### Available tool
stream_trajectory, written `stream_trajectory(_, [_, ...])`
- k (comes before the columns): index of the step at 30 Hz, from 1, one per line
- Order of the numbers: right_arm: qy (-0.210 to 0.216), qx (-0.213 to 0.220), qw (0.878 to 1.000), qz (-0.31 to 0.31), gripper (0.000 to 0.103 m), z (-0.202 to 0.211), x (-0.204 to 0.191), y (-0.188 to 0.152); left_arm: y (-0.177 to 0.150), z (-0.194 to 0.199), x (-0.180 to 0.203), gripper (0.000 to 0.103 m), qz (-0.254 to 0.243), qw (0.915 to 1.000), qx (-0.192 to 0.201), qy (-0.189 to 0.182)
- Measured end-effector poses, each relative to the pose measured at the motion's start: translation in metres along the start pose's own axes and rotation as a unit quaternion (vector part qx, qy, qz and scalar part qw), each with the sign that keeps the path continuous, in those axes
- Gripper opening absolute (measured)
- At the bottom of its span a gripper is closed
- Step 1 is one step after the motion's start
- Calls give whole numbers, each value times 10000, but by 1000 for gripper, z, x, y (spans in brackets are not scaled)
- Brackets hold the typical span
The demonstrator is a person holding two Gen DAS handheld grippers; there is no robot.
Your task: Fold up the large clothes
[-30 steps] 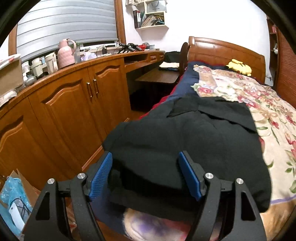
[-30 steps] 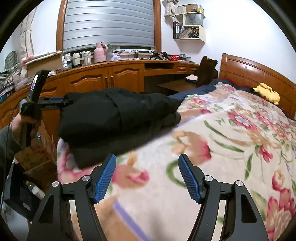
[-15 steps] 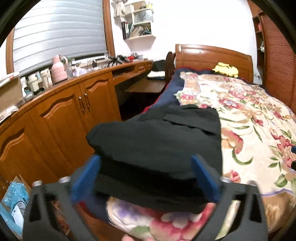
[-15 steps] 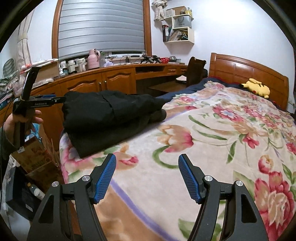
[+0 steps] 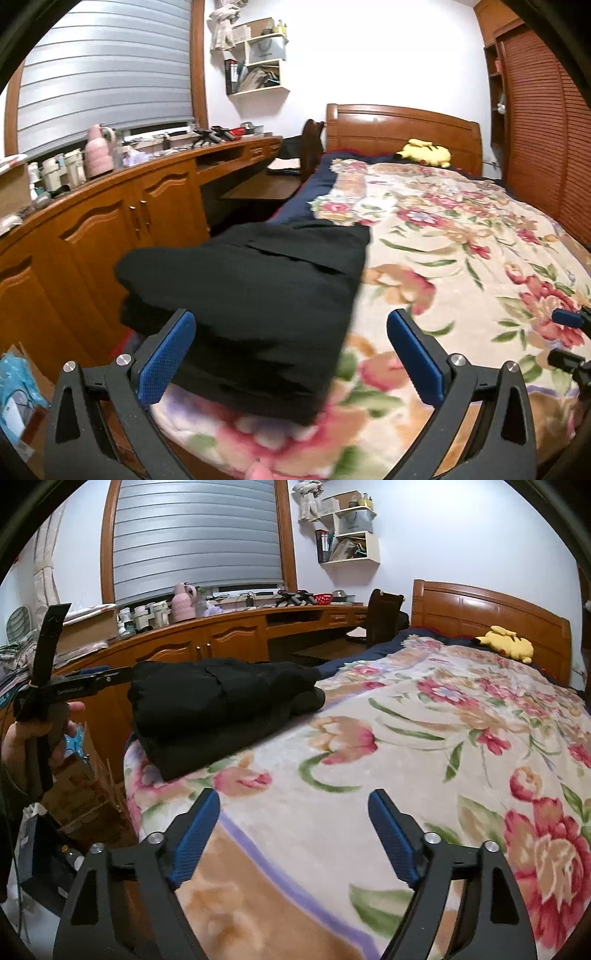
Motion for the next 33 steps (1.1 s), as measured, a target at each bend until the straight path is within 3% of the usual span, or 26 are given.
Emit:
stream_trajectory(2, [-146,-25,9999,-29,91,5,5,-6,-8,-2,18,103,-8,9998,-38,-200])
stream_trajectory(15, [-915,-271,9944,-453,91,45,50,-57,-56,-14,130,103,-393,9927,-395,-1067])
stream_trajectory(19, [-1230,-438,9896,-608,91,60,66,-72,-73,-8,167,103,-685,9883,-432,-1296])
stream_trajectory(33, [-2209,-577,9668,-1146,91,126,101,-119,-124,-9,258,103,-885,9727,-871,-1961])
Point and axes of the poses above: each gripper's, at about its wrist camera, not at the fingertips, and z roughly against the way its jaws point, x to its right, y to its top, the point moved 4 cm from there along -z, roughly the way its jaws point, and after that the axes turned 14 degrees about z, right-handed, at the moved point
